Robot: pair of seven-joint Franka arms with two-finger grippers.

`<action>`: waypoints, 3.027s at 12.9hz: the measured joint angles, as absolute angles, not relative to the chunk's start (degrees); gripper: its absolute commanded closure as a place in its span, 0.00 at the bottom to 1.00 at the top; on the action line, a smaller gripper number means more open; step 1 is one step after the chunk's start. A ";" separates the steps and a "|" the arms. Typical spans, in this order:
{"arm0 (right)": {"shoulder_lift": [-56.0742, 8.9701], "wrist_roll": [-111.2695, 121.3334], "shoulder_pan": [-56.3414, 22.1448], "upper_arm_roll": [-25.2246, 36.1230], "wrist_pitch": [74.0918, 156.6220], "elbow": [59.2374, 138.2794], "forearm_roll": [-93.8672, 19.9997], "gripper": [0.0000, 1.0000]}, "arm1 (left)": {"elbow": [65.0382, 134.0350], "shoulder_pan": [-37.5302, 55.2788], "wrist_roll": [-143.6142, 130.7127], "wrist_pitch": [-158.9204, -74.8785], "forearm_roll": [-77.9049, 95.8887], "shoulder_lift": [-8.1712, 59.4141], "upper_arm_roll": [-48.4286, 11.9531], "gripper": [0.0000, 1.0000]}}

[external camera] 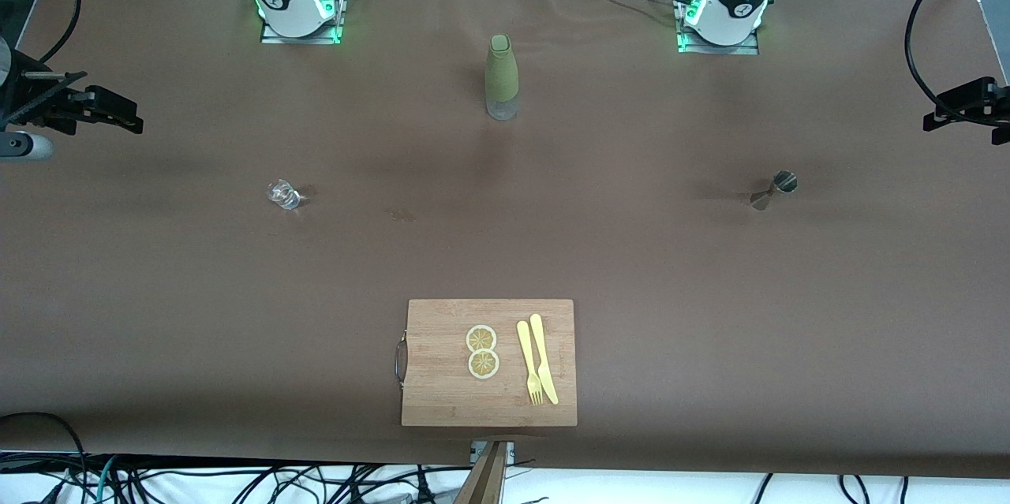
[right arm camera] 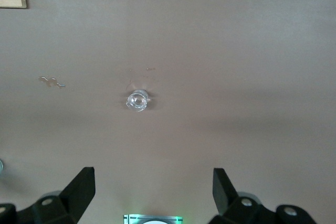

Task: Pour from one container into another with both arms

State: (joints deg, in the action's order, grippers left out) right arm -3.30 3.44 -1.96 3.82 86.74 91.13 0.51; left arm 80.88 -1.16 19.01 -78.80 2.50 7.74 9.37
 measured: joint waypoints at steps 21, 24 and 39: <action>-6.54 45.92 0.17 11.82 88.20 95.27 -5.37 0.01 | 82.94 -2.33 37.98 -78.89 10.83 10.86 17.43 0.00; -6.73 57.97 0.38 14.96 90.94 99.90 -11.19 0.01 | 85.25 -7.31 54.13 -78.97 17.32 15.13 19.39 0.00; -36.04 148.42 4.30 23.77 90.49 116.12 -61.78 0.01 | 99.49 -15.39 141.05 -76.53 52.62 43.71 24.07 0.00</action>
State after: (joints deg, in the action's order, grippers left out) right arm -36.04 148.42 4.30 23.77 90.49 116.12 -61.78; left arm 99.49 -15.39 141.05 -76.53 52.62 43.71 24.07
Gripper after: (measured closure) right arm 0.004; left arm 0.000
